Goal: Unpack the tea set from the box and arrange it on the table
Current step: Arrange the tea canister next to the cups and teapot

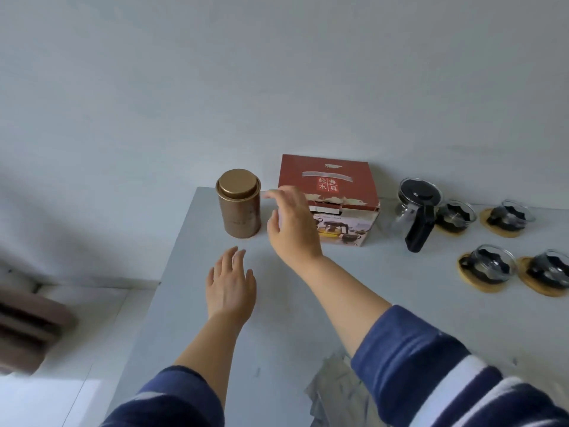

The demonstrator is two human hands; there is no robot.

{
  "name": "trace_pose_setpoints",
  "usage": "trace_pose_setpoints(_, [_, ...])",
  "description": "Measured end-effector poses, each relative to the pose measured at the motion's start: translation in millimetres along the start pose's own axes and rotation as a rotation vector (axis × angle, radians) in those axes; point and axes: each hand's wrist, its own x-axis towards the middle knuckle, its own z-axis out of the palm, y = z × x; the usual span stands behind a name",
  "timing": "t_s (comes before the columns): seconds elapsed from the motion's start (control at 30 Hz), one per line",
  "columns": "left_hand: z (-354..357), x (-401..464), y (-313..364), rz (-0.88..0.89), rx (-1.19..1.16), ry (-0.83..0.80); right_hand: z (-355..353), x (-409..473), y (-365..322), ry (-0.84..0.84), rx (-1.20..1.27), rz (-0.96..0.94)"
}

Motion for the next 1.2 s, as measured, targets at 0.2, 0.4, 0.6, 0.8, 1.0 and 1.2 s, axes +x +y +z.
trace_pose_setpoints(0.2, [16,-18,-41,0.07,0.053,-0.043,77,-4,-8,-0.328,0.332,0.617])
trace_pose_setpoints(0.4, [20,-15,-42,0.034,0.025,0.014,118,30,14,-0.139,0.437,0.691])
trace_pose_setpoints(0.6, [22,-14,-43,0.038,0.005,0.04,131,35,20,-0.031,0.427,0.621])
trace_pose_setpoints(0.8, [18,-17,-42,0.049,0.06,-0.008,89,7,0,-0.073,0.506,0.614])
trace_pose_setpoints(1.0, [8,-18,-6,-0.057,0.201,-0.18,-7,-15,-7,-0.101,0.59,0.622])
trace_pose_setpoints(1.2, [16,-38,110,0.141,0.328,-0.227,-118,-36,35,0.026,0.531,0.664])
